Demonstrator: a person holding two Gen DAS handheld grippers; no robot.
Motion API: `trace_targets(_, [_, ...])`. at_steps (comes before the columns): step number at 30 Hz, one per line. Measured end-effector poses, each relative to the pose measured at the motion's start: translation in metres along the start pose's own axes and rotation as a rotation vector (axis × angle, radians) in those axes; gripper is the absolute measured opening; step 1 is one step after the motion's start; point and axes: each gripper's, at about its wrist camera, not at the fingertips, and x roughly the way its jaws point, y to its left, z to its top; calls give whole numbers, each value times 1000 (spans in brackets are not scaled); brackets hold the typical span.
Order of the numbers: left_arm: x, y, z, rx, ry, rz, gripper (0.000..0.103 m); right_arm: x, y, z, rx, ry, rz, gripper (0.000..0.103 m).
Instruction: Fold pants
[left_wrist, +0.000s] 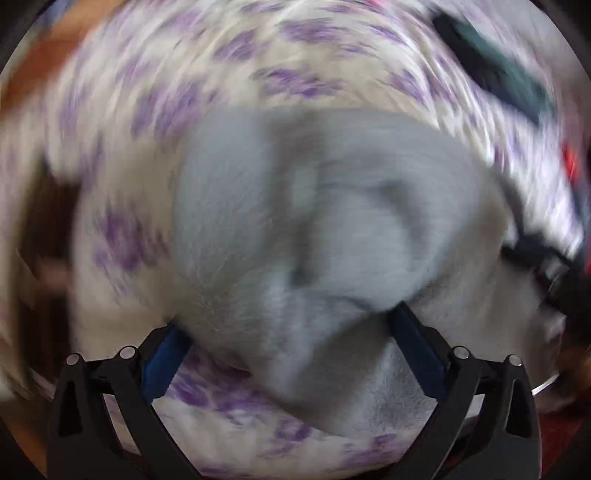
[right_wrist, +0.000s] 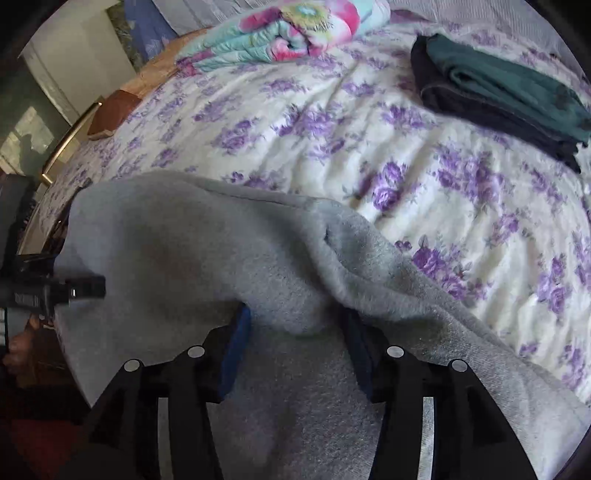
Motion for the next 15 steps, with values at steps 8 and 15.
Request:
trace_targets(8, [-62, 6, 1, 3, -200, -55, 98, -122, -59, -66, 234, -237, -142, 73])
trace_targets(15, [1, -24, 5, 192, -119, 134, 99, -113, -137, -162, 674, -136, -239, 70])
